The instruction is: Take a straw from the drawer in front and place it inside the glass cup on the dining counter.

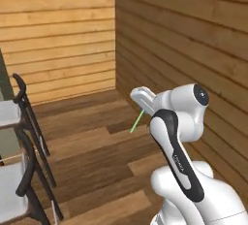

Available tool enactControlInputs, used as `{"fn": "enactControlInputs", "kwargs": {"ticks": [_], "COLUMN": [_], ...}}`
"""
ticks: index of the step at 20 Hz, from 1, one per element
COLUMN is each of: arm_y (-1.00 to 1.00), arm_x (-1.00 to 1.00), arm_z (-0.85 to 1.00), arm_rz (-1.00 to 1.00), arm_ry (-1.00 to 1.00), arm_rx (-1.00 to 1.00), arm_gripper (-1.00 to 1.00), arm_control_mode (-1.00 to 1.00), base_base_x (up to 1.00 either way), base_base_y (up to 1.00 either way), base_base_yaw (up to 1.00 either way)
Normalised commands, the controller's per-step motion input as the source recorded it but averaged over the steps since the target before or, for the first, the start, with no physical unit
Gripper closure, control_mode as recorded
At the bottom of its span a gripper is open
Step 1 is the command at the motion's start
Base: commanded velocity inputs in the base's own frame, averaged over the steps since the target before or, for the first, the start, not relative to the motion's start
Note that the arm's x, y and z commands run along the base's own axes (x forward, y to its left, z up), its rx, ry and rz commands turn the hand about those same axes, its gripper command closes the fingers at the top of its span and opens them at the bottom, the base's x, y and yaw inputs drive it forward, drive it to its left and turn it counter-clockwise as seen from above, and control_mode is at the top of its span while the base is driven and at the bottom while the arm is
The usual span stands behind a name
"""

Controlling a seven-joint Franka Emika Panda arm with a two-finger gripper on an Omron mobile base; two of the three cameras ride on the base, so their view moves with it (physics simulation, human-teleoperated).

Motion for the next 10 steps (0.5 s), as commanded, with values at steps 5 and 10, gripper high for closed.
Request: {"fn": "enactControlInputs", "kwargs": {"ticks": [5, 10], "arm_y": [0.0, 0.0], "arm_x": [0.0, 0.0], "arm_z": [0.0, 0.0], "arm_rz": [0.0, 0.0], "arm_ry": [0.0, 0.0], "arm_rx": [0.0, 0.0], "arm_gripper": [1.0, 1.0], "arm_control_mode": [1.0, 1.0], "base_base_x": [1.0, 0.99], "base_base_y": [-0.43, -0.45], "base_base_yaw": [0.51, 0.5]}}
